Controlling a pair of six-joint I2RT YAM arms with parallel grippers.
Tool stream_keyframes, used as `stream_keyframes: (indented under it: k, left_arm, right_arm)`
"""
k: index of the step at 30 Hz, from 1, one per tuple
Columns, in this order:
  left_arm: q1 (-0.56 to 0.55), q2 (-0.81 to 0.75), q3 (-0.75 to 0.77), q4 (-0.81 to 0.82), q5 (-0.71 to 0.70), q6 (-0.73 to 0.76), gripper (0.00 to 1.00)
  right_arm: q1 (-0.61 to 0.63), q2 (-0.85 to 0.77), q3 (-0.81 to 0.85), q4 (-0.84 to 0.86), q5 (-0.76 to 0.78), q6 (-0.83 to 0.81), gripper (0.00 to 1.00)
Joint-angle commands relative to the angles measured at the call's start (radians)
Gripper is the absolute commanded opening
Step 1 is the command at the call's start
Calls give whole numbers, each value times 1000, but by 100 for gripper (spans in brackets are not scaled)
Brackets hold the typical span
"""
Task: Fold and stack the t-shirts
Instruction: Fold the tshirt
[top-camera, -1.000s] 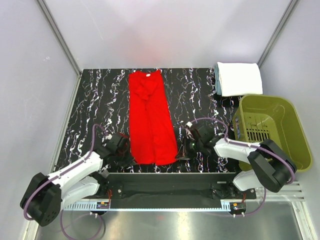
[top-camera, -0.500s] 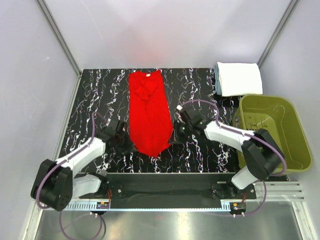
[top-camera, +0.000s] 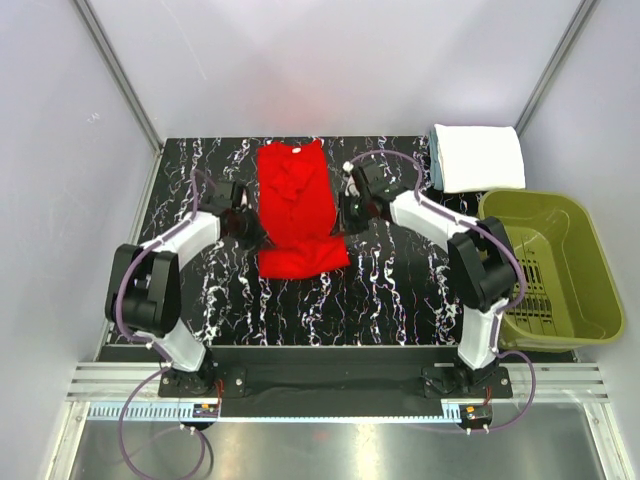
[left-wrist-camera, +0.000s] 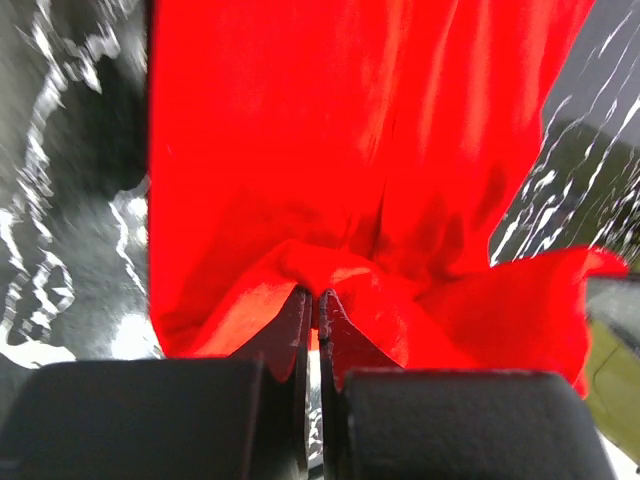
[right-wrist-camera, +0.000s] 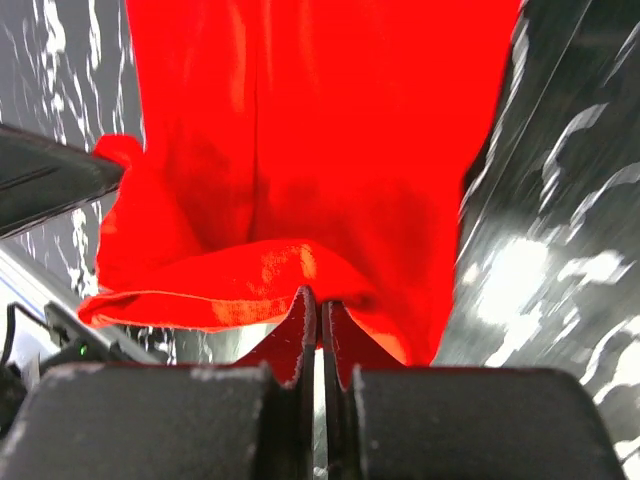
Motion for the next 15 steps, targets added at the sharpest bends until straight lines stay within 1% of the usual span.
stream_keyframes:
  k: [1, 3, 5, 9, 15]
  left_arm:
    - [38, 36, 113, -19, -2, 54, 0]
    - [55, 98, 186, -46, 1, 80, 0]
    - [67, 145, 227, -59, -3, 92, 0]
    - [85, 208, 319, -74, -25, 106, 0]
    - [108, 291, 423, -98, -33, 118, 0]
  right_arm:
    - [-36, 69, 108, -31, -49, -81, 0]
    - [-51, 121, 164, -39, -56, -92, 0]
    - [-62, 168, 203, -47, -52, -111, 0]
    - [-82, 236, 330, -79, -58, -134, 0]
    - [-106, 308, 465, -122, -44, -160, 0]
